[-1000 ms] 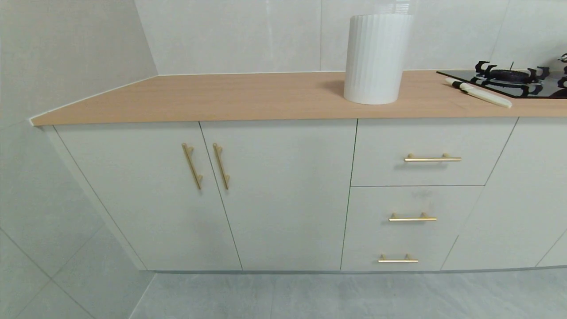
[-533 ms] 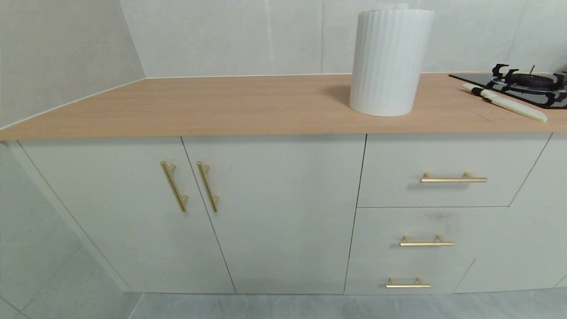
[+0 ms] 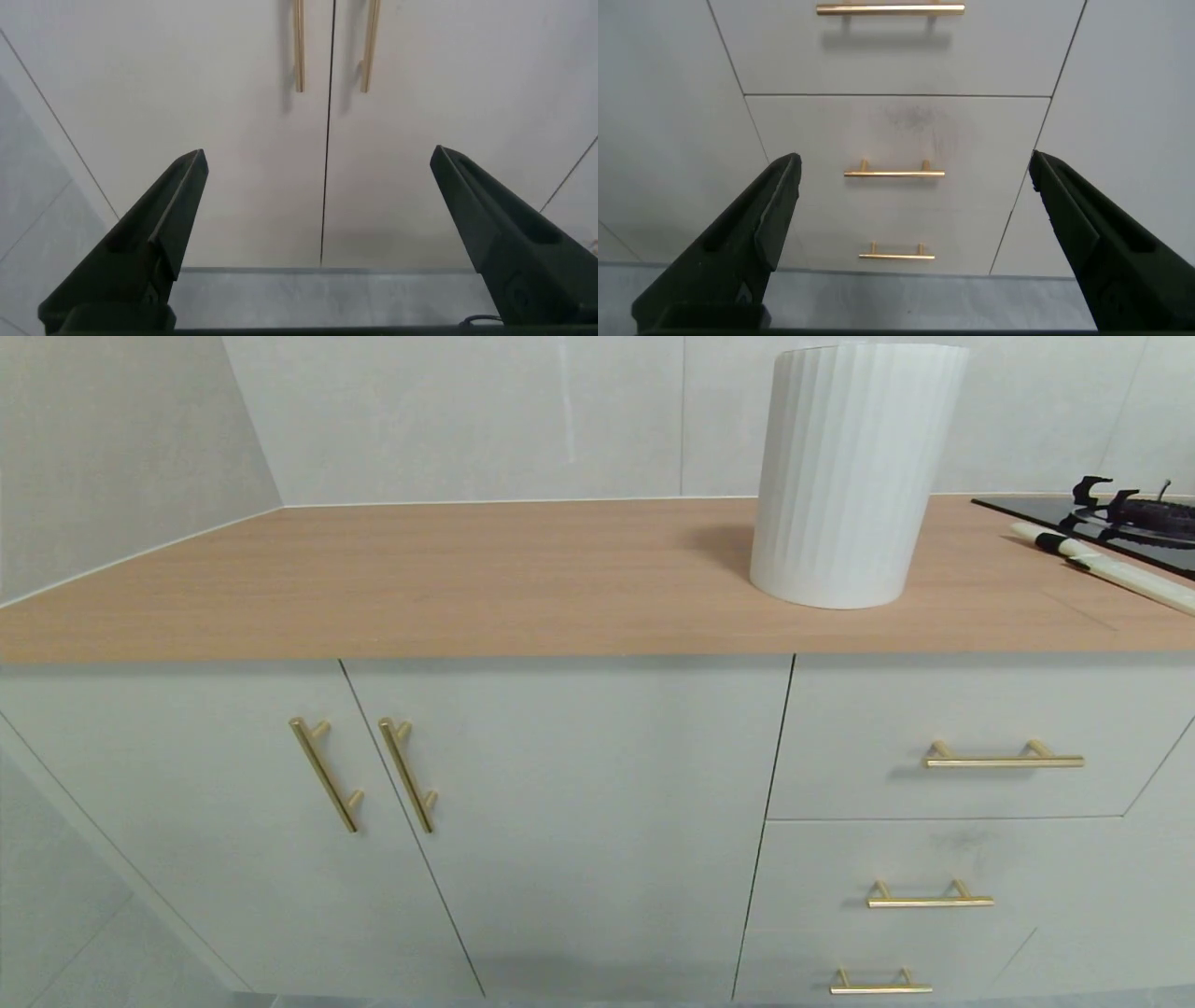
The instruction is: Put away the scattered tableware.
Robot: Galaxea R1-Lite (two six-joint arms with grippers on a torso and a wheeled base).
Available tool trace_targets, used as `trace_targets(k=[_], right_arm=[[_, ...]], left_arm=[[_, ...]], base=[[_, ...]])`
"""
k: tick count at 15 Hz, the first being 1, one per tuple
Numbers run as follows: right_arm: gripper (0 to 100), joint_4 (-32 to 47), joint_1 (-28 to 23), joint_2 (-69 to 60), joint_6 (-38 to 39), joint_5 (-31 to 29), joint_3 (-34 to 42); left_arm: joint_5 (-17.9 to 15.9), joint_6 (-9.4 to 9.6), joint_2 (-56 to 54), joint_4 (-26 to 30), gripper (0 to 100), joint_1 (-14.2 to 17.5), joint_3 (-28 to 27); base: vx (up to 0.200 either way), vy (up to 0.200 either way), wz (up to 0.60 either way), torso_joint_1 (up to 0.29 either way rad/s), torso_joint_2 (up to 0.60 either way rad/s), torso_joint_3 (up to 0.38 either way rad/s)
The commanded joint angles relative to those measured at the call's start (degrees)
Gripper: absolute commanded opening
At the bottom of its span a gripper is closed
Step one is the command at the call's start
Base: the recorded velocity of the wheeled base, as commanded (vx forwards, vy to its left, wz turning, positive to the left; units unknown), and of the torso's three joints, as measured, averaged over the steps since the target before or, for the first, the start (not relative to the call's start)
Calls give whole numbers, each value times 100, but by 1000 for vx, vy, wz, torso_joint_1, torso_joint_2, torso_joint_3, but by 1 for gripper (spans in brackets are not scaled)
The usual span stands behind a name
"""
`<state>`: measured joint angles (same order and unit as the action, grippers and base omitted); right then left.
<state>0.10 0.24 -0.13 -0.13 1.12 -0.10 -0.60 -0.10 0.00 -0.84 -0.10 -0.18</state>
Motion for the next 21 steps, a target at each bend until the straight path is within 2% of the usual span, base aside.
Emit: trace_targets(k=[1,4,16,21], right_arm=[[100,-1,2,13,5,2,1],[100,-1,2,13,-4,2,1],[100,-10,2,13,-4,2,1],[100,-10,2,13,-4,2,1]], left_arm=[[-2,1,0,-4,100,1,1],[-2,1,0,-4,100,1,1],[-2,-8,0,-4,100,1,1],[-2,-8,0,-4,100,1,1]], base=[[0,0,0,0,0,0],[0,0,0,0,0,0],[0,-200,0,5,3,3],[0,0,0,0,0,0]])
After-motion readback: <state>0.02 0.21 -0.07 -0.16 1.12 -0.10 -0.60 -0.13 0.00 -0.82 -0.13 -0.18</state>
